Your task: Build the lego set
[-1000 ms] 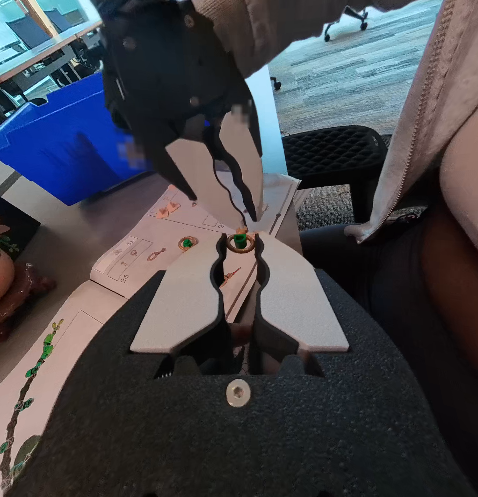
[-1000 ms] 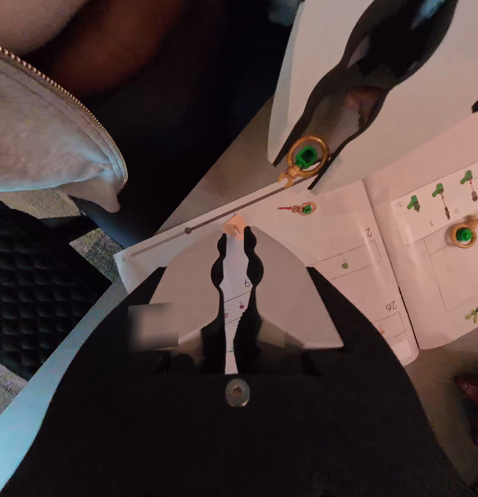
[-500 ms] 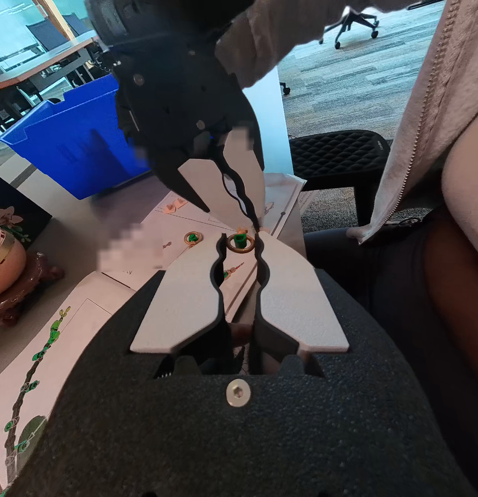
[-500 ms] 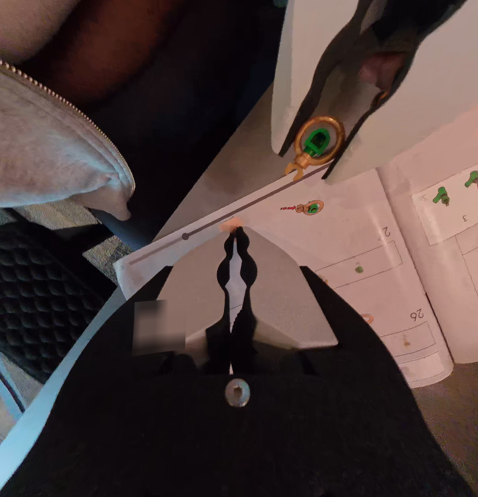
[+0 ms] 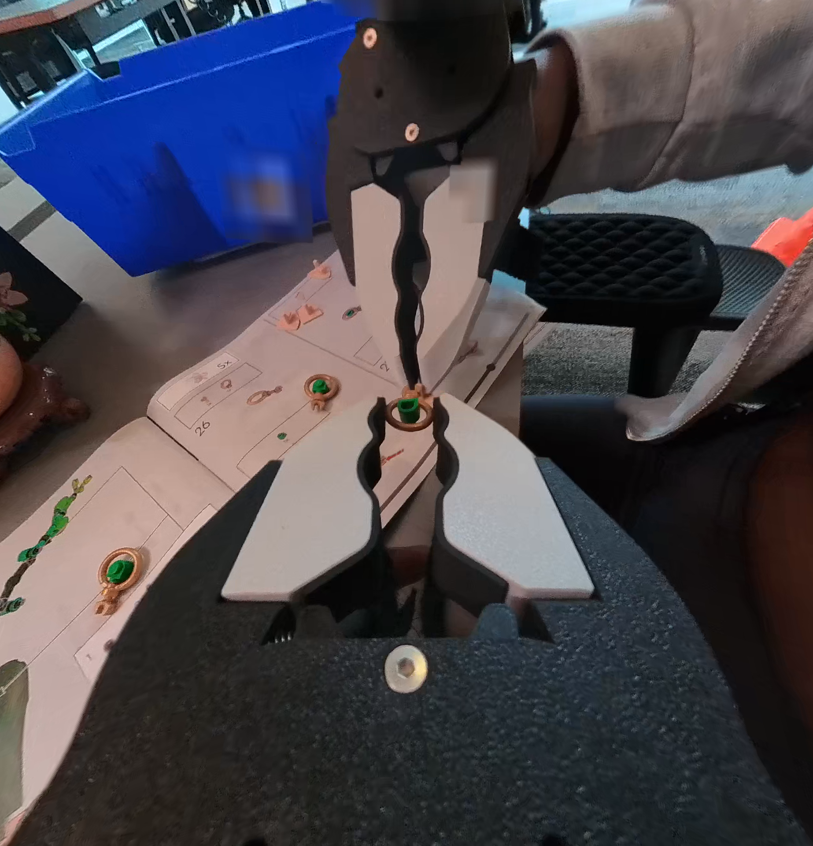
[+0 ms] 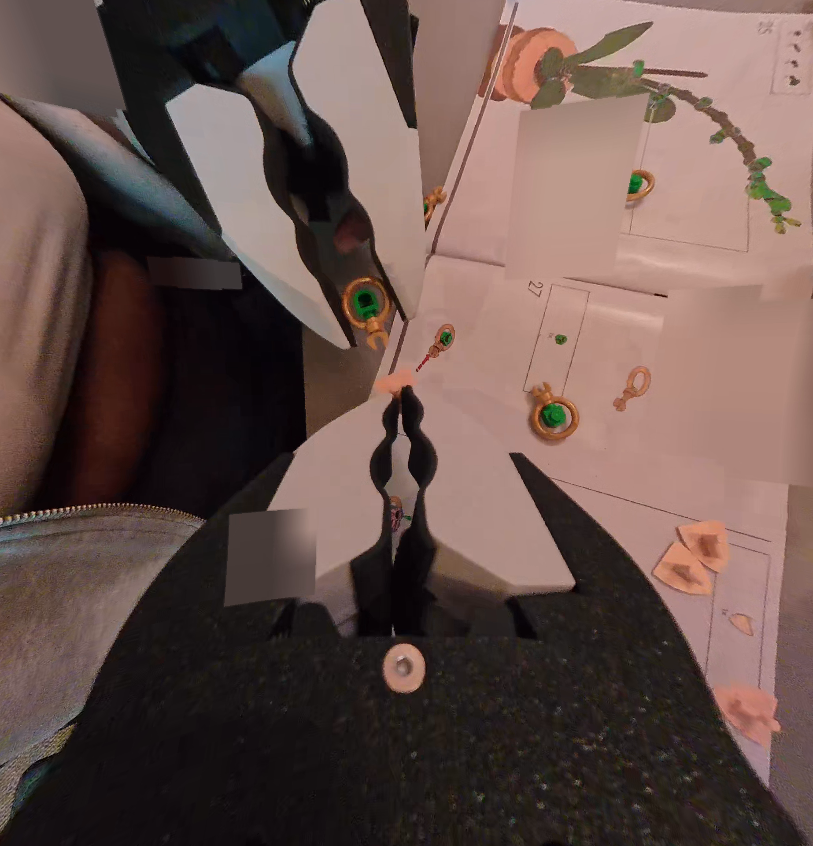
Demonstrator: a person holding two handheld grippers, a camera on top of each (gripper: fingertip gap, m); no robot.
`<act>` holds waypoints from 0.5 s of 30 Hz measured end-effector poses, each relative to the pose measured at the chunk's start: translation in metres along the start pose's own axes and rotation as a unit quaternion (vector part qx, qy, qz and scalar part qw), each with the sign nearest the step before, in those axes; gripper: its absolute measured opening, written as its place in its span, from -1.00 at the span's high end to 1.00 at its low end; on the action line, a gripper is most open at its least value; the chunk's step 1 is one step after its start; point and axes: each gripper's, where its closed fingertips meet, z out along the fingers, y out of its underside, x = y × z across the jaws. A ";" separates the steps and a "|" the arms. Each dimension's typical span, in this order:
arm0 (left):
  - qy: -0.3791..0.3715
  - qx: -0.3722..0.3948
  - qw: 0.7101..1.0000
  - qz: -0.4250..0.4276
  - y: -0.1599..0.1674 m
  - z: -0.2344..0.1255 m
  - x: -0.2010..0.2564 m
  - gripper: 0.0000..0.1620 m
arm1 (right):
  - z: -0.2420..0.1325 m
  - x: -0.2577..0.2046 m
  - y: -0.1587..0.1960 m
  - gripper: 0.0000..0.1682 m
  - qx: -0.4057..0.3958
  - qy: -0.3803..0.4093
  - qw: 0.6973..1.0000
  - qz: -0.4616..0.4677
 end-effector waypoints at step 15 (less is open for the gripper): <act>-0.007 -0.009 1.000 0.007 -0.001 0.005 0.005 0.76 | -0.002 -0.005 -0.010 0.98 0.056 0.018 0.998 0.005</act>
